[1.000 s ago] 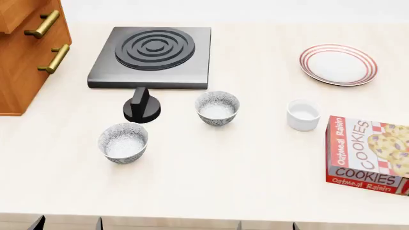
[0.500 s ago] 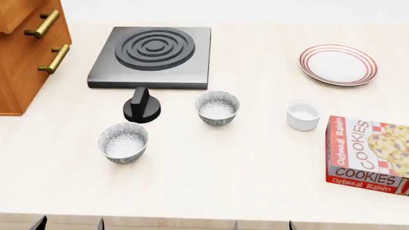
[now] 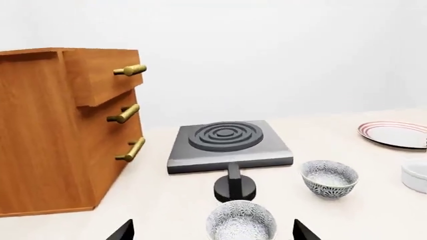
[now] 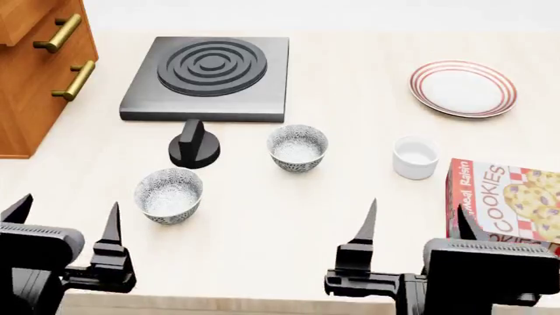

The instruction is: Pick the akita bowl next to the ramekin and place it on the plate.

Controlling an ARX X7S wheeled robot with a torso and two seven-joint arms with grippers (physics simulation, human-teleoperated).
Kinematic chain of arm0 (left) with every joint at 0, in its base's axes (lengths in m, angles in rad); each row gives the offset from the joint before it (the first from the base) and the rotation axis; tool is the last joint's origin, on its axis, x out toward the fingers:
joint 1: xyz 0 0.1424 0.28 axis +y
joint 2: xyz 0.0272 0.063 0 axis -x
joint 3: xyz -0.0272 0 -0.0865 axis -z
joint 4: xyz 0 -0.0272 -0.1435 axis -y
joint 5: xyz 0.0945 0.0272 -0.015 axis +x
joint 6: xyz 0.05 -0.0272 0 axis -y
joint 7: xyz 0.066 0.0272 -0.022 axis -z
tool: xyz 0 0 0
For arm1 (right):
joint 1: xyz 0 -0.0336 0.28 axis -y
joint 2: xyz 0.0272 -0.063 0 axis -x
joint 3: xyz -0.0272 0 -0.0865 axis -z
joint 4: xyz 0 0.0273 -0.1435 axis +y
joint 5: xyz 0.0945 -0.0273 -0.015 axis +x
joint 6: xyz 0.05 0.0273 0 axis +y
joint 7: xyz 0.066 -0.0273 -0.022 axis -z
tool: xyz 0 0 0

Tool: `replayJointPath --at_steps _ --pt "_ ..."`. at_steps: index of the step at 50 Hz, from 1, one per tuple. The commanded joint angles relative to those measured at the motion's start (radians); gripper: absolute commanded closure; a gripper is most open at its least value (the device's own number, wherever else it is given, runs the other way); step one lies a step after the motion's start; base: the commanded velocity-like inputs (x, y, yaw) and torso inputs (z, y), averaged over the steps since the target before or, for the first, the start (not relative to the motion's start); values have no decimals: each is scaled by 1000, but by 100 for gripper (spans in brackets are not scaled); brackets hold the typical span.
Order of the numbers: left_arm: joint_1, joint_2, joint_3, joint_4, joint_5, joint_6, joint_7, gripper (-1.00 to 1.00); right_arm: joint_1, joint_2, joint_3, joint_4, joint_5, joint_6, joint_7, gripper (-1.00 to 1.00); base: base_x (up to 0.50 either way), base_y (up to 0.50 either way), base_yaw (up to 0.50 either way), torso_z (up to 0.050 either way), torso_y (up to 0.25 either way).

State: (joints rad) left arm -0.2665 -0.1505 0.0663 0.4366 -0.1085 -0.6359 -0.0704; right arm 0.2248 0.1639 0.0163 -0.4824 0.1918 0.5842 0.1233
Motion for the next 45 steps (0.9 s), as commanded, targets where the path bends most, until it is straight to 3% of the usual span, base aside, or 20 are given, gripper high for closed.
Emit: replayJointPath --at_steps 1,8,16,27,45 --pt "-238 -49 -90 49 -60 -283 16 -100 208 101 133 -150 96 319 9 -100 0 0 0 0 0" --pt "-290 -110 -116 -64 -56 -277 41 -100 271 186 247 -141 153 403 -42 -100 0 0 0 0 0" --pt "-251 -149 -144 -99 -61 -247 65 -100 75 232 301 -115 114 240 -111 -100 0 0 0 0 0" --pt "-171 -161 -162 -119 -53 -184 62 -100 -92 177 377 1 93 16 -155 -100 0 0 0 0 0" --pt "-100 -165 -172 -167 -46 -80 63 -100 -130 132 408 117 78 -149 -161 -100 0 0 0 0 0"
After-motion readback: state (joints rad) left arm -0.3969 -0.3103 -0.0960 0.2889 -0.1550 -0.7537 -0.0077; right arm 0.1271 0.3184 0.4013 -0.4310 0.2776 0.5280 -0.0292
